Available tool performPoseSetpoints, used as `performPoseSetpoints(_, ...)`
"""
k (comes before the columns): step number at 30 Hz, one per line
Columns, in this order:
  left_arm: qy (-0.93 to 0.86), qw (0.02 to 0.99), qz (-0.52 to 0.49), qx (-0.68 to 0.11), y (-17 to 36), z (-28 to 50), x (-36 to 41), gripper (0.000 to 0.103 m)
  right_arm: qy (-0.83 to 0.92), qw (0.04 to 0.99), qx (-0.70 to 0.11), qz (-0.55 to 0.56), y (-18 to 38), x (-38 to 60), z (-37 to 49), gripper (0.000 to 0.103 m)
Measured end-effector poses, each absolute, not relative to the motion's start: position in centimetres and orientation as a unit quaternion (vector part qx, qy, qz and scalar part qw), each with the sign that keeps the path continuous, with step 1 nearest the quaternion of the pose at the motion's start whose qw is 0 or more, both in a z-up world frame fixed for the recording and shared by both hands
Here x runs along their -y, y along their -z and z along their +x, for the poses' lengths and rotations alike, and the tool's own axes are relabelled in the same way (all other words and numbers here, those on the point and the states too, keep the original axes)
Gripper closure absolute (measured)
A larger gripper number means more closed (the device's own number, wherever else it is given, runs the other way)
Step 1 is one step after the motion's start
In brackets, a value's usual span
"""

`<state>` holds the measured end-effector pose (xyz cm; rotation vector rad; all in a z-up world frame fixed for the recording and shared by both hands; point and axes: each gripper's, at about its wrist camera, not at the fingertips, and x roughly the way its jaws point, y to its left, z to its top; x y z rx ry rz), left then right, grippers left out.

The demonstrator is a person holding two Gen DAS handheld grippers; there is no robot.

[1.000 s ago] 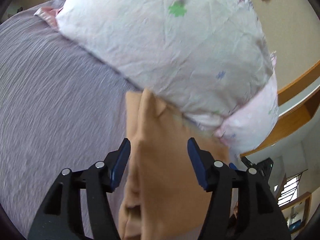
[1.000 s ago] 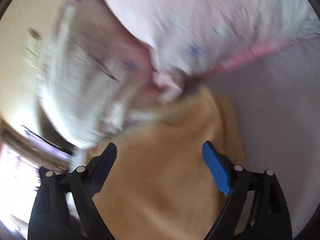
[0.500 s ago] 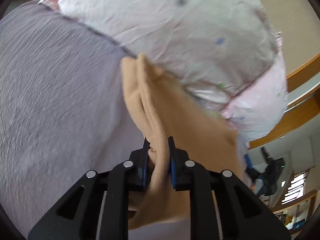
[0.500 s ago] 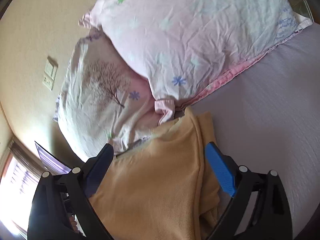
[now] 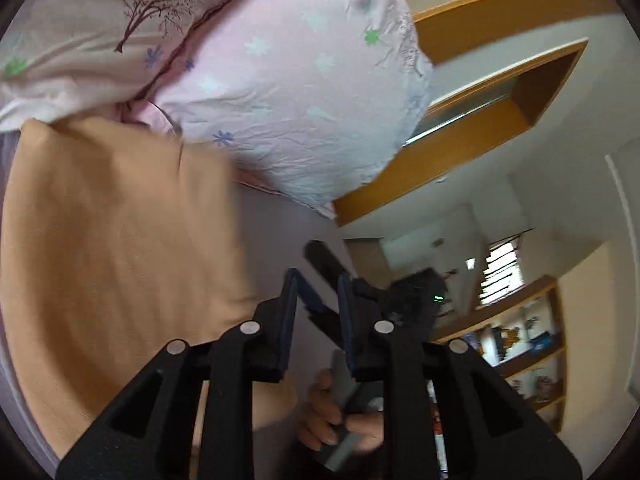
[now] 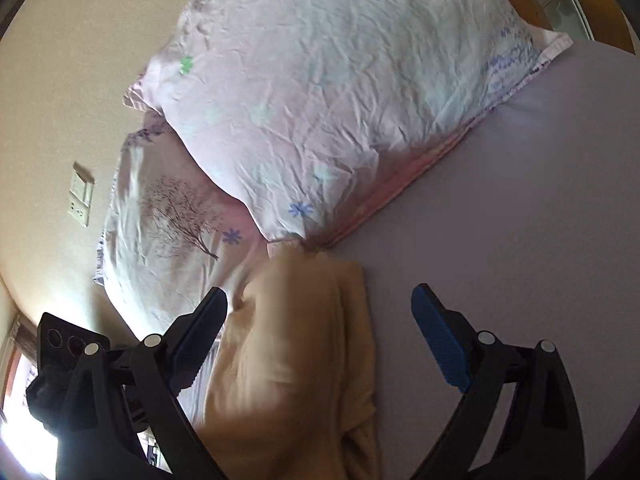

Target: Fold small clothes

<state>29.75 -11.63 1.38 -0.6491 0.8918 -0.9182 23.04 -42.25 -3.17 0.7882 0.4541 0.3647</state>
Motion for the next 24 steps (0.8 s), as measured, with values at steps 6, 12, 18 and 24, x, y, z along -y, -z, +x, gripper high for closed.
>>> performPoseSetpoints(6, 0.319, 0.825, -0.244, -0.398, -0.9, 27.6, 3.7, 0.065, -0.203, 0.877, -0.272, 0.34, 2.9, 40.6, 22.1, 0.008)
performPoseSetpoints(12, 0.275, 0.827, -0.208, -0.443, 2.6, 26.7, 0.9, 0.049, -0.184, 0.895, -0.302, 0.272, 3.1, 38.6, 20.4, 0.008)
performPoseSetpoints(18, 0.252, 0.821, -0.177, -0.481, 6.5, 26.8, 2.8, 0.043, -0.201, 0.852, -0.385, 0.293, 6.5, 37.7, 23.4, 0.011)
performPoseSetpoints(24, 0.274, 0.818, -0.2, -0.464, 8.0, 26.3, 3.1, 0.069, -0.233, 0.842, -0.382, 0.301, 7.3, 37.0, 22.4, 0.056)
